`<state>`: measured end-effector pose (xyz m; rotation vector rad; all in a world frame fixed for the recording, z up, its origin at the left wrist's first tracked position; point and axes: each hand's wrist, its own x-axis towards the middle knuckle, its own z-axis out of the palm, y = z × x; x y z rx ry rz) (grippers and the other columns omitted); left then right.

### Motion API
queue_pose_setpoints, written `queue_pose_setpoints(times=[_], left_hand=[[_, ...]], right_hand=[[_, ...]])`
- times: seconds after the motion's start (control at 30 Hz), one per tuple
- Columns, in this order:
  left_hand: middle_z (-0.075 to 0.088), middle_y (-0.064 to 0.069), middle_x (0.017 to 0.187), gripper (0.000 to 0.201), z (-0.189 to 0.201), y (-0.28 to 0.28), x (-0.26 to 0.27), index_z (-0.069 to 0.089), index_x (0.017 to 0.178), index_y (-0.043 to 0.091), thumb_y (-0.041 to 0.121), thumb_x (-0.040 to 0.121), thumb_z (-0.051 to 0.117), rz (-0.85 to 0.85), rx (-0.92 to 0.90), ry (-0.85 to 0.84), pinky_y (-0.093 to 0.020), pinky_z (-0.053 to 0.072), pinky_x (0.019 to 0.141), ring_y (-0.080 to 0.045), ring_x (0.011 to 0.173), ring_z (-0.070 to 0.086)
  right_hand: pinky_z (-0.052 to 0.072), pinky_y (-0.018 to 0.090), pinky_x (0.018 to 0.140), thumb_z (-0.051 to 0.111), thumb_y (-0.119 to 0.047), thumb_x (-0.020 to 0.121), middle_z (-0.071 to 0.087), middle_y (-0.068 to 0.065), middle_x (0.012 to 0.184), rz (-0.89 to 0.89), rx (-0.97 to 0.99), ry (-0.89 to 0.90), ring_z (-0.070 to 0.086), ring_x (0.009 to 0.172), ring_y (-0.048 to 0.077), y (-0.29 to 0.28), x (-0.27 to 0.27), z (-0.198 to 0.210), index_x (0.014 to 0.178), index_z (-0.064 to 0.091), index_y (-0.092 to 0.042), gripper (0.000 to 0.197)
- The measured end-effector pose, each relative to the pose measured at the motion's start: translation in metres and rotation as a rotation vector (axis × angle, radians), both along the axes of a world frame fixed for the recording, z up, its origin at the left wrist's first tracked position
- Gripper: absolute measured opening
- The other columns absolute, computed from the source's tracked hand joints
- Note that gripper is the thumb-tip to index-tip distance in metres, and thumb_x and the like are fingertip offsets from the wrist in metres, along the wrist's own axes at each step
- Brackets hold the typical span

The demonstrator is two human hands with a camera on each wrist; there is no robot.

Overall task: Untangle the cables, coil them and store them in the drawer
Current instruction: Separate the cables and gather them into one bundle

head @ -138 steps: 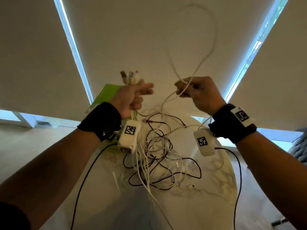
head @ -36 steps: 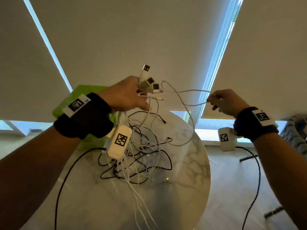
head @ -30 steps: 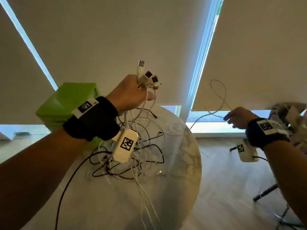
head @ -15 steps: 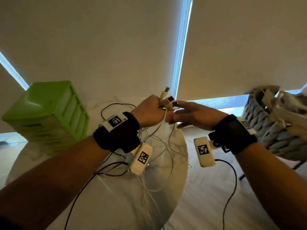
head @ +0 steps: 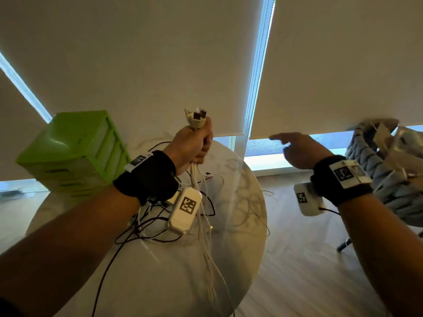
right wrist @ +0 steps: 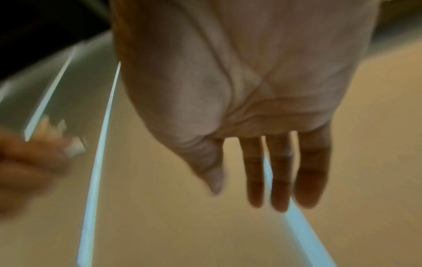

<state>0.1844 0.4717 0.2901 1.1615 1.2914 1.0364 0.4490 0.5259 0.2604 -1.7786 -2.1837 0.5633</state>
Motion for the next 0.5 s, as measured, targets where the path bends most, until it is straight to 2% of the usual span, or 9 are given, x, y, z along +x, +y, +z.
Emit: queue_pose_setpoints(times=[0.03, 0.07, 0.1, 0.17, 0.2, 0.27, 0.33, 0.43, 0.5], left_hand=[[0.027, 0.002, 0.053, 0.051, 0.001, 0.0, 0.005, 0.034, 0.057, 0.02, 0.048, 0.098, 0.04, -0.01, 0.009, -0.042, -0.021, 0.017, 0.04, -0.011, 0.044, 0.019], [0.027, 0.003, 0.052, 0.051, 0.002, 0.0, 0.011, 0.032, 0.057, 0.019, 0.049, 0.098, 0.039, -0.019, 0.02, -0.094, -0.021, 0.018, 0.039, -0.011, 0.044, 0.019], [0.027, 0.004, 0.051, 0.052, 0.004, 0.0, 0.017, 0.032, 0.057, 0.019, 0.05, 0.098, 0.038, -0.027, 0.037, -0.144, -0.021, 0.02, 0.039, -0.01, 0.043, 0.02], [0.027, 0.005, 0.051, 0.053, 0.007, 0.0, 0.026, 0.032, 0.056, 0.019, 0.052, 0.098, 0.035, -0.031, 0.073, -0.214, -0.022, 0.021, 0.039, -0.01, 0.044, 0.02], [0.026, 0.005, 0.051, 0.054, 0.008, 0.0, 0.029, 0.033, 0.055, 0.02, 0.053, 0.097, 0.035, -0.032, 0.083, -0.235, -0.023, 0.021, 0.04, -0.01, 0.045, 0.02], [0.026, 0.004, 0.051, 0.055, 0.006, 0.001, 0.029, 0.034, 0.052, 0.022, 0.053, 0.097, 0.034, -0.034, 0.08, -0.282, -0.025, 0.022, 0.043, -0.011, 0.046, 0.021], [0.027, 0.002, 0.051, 0.057, 0.001, 0.001, 0.023, 0.034, 0.05, 0.022, 0.051, 0.098, 0.035, -0.033, 0.065, -0.343, -0.027, 0.031, 0.049, -0.014, 0.046, 0.028], [0.035, -0.001, 0.051, 0.056, 0.0, 0.003, 0.013, 0.035, 0.051, 0.02, 0.051, 0.097, 0.035, -0.032, 0.059, -0.438, -0.036, 0.047, 0.066, -0.02, 0.052, 0.045], [0.033, -0.001, 0.051, 0.056, 0.007, 0.002, 0.006, 0.034, 0.052, 0.019, 0.054, 0.096, 0.033, -0.035, 0.056, -0.517, -0.038, 0.049, 0.071, -0.021, 0.053, 0.046]], right_hand=[[0.04, 0.022, 0.094, 0.06, -0.011, 0.09, 0.063, 0.003, 0.121, 0.077, -0.06, 0.194, 0.059, 0.108, 0.016, -0.006, -0.017, 0.011, 0.131, 0.055, -0.028, 0.045], [0.041, 0.023, 0.097, 0.067, -0.021, 0.088, 0.066, 0.002, 0.12, 0.184, -0.188, 0.341, 0.06, 0.107, 0.011, -0.016, -0.038, 0.02, 0.133, 0.053, -0.028, 0.047], [0.04, 0.027, 0.104, 0.071, -0.032, 0.083, 0.065, 0.0, 0.123, 0.294, -0.33, 0.423, 0.059, 0.111, 0.009, -0.025, -0.059, 0.022, 0.136, 0.05, -0.029, 0.056], [0.038, 0.04, 0.109, 0.075, -0.05, 0.074, 0.062, -0.002, 0.128, 0.434, -0.502, 0.451, 0.056, 0.12, 0.013, -0.041, -0.094, 0.014, 0.135, 0.048, -0.033, 0.07], [0.039, 0.044, 0.108, 0.074, -0.051, 0.075, 0.064, -0.001, 0.123, 0.445, -0.518, 0.469, 0.057, 0.117, 0.014, -0.046, -0.105, 0.009, 0.131, 0.053, -0.029, 0.064], [0.044, 0.045, 0.104, 0.066, -0.039, 0.087, 0.07, 0.009, 0.106, 0.405, -0.505, 0.502, 0.063, 0.1, 0.015, -0.049, -0.113, 0.004, 0.117, 0.063, -0.014, 0.039], [0.049, 0.04, 0.097, 0.059, -0.029, 0.093, 0.07, 0.014, 0.093, 0.386, -0.52, 0.445, 0.064, 0.084, 0.016, -0.047, -0.109, 0.004, 0.104, 0.067, -0.01, 0.024], [0.045, 0.032, 0.082, 0.056, -0.027, 0.094, 0.068, -0.004, 0.068, 0.374, -0.529, 0.186, 0.06, 0.07, 0.011, -0.035, -0.091, -0.015, 0.086, 0.066, -0.019, 0.016], [0.047, 0.033, 0.085, 0.056, -0.025, 0.092, 0.064, -0.007, 0.055, 0.305, -0.534, -0.003, 0.059, 0.064, 0.012, -0.024, -0.068, -0.045, 0.078, 0.065, -0.02, 0.017]])
